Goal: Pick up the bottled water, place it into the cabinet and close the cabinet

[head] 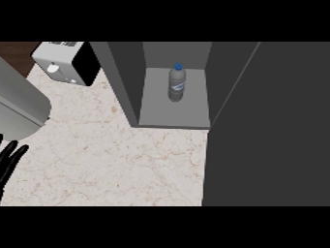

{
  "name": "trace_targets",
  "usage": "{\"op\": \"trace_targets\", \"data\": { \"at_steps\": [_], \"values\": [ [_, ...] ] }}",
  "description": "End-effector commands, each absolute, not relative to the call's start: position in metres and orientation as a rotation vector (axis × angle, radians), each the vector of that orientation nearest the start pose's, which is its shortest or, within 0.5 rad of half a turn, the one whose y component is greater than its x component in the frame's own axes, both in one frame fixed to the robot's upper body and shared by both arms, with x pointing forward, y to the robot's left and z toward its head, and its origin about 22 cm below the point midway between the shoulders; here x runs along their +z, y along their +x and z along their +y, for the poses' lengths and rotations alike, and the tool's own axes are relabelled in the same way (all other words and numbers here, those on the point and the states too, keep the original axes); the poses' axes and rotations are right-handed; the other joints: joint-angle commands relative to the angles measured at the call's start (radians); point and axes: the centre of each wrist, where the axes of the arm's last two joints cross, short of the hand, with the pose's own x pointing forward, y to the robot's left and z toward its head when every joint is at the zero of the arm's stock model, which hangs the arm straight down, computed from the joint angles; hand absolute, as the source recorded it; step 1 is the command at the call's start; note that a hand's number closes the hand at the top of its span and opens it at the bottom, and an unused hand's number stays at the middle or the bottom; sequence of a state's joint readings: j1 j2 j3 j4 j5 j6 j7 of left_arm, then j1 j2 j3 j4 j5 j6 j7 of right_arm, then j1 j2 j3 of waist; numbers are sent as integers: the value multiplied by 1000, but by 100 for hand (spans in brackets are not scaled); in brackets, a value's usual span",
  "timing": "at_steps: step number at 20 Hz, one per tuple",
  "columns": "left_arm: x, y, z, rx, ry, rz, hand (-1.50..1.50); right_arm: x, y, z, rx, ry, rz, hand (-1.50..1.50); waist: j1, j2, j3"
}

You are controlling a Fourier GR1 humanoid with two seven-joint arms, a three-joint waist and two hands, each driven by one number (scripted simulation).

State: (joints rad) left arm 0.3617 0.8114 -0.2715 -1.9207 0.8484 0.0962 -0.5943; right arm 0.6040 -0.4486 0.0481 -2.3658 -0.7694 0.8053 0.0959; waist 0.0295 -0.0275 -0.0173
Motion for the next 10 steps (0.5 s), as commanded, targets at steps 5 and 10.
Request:
{"op": "trace_targets", "data": {
  "at_steps": [5, 10],
  "values": [
    [65, 139, 345, 43, -234, -1842, -150, 180, 93, -247, 976, 829, -1683, 150, 19, -12, -7],
    [69, 134, 357, 58, -218, -1843, -150, 175, 102, -232, 899, 873, -1670, 150, 16, -13, -5]
  ]
}}
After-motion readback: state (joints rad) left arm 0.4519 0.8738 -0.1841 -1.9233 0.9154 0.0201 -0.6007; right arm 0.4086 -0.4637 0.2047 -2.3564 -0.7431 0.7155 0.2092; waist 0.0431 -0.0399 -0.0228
